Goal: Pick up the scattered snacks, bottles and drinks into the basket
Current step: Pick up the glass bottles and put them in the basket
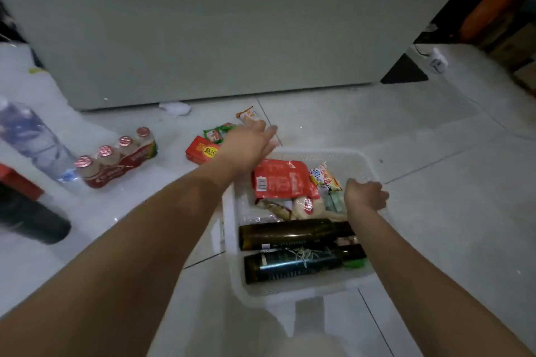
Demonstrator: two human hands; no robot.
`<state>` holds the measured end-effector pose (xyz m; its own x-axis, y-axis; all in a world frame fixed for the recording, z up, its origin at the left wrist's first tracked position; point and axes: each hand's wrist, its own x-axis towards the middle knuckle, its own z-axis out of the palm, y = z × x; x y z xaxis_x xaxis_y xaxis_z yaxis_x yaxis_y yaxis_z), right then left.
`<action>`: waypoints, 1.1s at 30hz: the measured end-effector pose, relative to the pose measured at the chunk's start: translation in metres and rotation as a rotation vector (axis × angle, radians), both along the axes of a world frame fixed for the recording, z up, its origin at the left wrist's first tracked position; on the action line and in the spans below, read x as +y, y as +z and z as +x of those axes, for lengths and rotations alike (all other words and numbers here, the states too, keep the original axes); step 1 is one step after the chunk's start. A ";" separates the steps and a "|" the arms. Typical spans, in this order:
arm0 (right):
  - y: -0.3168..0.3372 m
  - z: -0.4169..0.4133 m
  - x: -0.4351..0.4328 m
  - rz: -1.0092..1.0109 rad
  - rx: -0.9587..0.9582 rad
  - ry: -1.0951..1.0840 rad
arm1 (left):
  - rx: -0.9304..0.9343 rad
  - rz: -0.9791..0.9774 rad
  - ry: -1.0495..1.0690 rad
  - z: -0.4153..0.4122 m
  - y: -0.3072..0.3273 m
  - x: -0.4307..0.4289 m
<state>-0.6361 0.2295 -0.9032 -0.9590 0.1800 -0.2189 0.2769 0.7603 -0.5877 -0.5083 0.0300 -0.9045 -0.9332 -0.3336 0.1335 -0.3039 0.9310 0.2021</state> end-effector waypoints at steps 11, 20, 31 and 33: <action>-0.002 0.210 -0.233 -0.026 0.457 1.426 | 0.045 -0.316 0.798 0.290 0.034 -0.115; -0.042 0.320 -0.257 -0.060 0.015 1.818 | 0.307 0.344 1.698 0.383 0.015 -0.102; -0.093 0.348 -0.279 0.191 -0.021 2.027 | 0.196 1.216 2.007 0.448 -0.137 -0.092; -0.106 0.359 -0.283 0.195 -0.056 2.036 | 0.256 1.203 2.021 0.449 -0.138 -0.086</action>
<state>-0.2770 -0.0533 -1.0087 0.2413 -0.8998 -0.3636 -0.8656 -0.0301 -0.4998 -0.0596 -0.0562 -1.0425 0.5300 -0.4411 -0.7243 -0.2207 -0.8964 0.3844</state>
